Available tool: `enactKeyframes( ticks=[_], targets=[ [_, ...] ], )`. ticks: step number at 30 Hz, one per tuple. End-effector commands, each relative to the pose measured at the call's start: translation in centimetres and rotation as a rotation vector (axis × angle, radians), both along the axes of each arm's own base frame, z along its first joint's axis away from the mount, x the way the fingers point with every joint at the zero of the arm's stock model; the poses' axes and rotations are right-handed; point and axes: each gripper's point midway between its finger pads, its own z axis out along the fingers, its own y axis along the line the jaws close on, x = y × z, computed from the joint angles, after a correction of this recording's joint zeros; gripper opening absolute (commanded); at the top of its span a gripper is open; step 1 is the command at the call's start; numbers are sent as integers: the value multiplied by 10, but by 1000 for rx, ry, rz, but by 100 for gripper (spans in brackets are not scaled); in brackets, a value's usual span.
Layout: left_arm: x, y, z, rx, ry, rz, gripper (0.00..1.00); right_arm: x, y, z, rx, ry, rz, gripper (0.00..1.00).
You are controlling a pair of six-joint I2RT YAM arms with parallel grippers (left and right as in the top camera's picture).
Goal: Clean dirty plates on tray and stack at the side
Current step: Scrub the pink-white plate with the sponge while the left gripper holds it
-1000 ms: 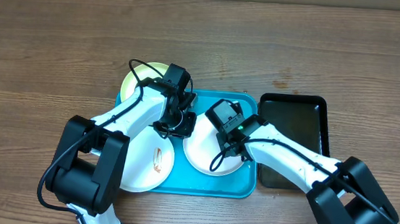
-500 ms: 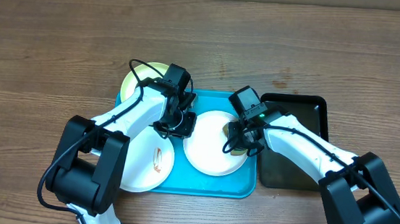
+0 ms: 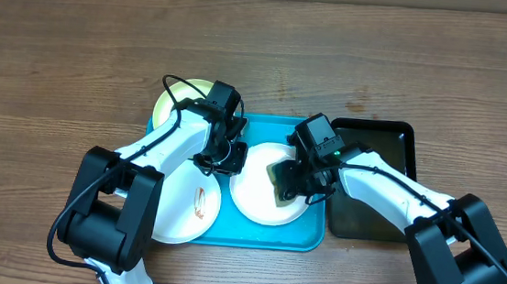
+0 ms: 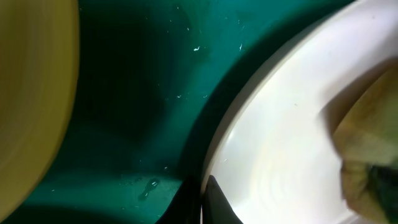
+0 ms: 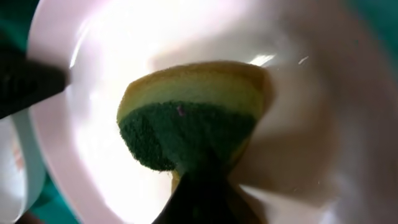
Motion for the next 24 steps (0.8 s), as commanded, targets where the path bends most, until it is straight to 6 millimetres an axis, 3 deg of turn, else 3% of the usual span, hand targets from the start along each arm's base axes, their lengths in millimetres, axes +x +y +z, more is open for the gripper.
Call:
enactKeyframes(
  ticks=[1, 6, 9, 17, 24],
  targets=[
    [-5, -4, -6, -9, 19, -21, 4, 1, 20, 30, 190, 42, 99, 4],
    [-5, -4, -6, -9, 19, -21, 4, 30, 15, 93, 277, -60, 136, 4],
    [-5, -4, -6, -9, 19, -21, 4, 37, 5, 103, 232, -113, 138, 4],
    [-5, -4, -6, -9, 19, -21, 4, 28, -24, 49, -2, -89, 110, 4],
    [-5, -4, -6, -9, 19, -21, 4, 26, -31, 14, -28, -117, 103, 4]
  ],
)
